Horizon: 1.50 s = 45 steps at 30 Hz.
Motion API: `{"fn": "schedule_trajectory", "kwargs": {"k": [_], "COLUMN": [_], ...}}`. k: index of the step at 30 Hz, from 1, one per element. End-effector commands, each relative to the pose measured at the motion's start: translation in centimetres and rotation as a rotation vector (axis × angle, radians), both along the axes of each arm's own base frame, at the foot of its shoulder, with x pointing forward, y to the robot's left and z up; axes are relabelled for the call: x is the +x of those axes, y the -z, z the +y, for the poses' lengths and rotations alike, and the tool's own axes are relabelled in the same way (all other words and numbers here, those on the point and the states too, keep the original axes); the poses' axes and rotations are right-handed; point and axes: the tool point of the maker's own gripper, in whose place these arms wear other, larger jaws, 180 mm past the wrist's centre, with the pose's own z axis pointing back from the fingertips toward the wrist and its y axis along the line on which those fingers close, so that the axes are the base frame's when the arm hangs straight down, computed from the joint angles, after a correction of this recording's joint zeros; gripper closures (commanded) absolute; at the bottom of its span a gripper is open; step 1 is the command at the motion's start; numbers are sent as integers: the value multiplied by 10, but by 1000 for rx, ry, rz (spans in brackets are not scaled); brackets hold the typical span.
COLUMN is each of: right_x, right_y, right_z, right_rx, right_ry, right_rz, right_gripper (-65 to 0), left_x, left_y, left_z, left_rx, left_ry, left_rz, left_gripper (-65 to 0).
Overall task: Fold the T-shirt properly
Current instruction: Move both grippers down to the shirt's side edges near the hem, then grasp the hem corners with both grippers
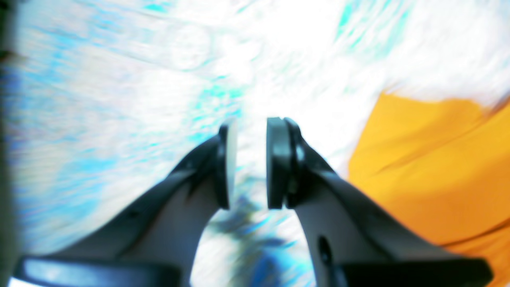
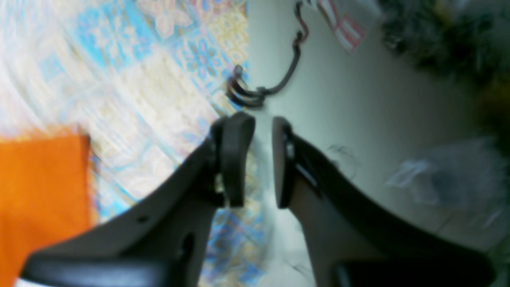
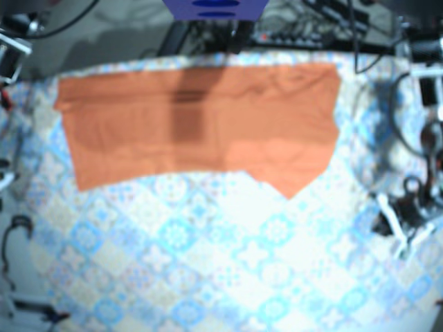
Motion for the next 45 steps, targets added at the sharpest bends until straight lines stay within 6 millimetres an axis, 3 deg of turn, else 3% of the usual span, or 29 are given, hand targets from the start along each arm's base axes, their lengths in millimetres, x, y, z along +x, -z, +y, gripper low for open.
{"fn": "schedule_trajectory", "kwargs": {"k": [1,5,8,16,21,23,29,37,42,45], "right_x": [8,18,23,25,24,24,24,17,18,12], "right_y": [-12,9,27,63,75,78,84,103,104,111], "right_z": [-5,-4,-1,-2,6,8,18,34,37,39], "right_rx": [20,234,408,609,639,644,666,693,699,701], "right_ry": [7,48,85,165,171,170,164,162,160,166], "right_rz": [-37,-38,-33,5,20,25,30,61,52,65], "right_gripper": [-118,-118,-118,-119,-120,-120,-121,-121,-121,-121], "left_x": [17,44,53,47,39,37,26,-2,-11,-14], "left_y": [-14,12,32,83,108,114,134,163,173,180], "left_z": [10,16,10,-43,-57,-60,-69,-69,-69,-86], "left_rx": [-56,-318,-472,-740,-856,-876,-893,-794,-776,-761], "left_ry": [-45,-174,-243,-308,-377,-398,-430,-427,-433,-407], "left_rz": [-28,64,138,279,320,327,353,436,449,477], "left_gripper": [-132,-132,-132,-134,-134,-145,-284,-249,-249,-249]}}
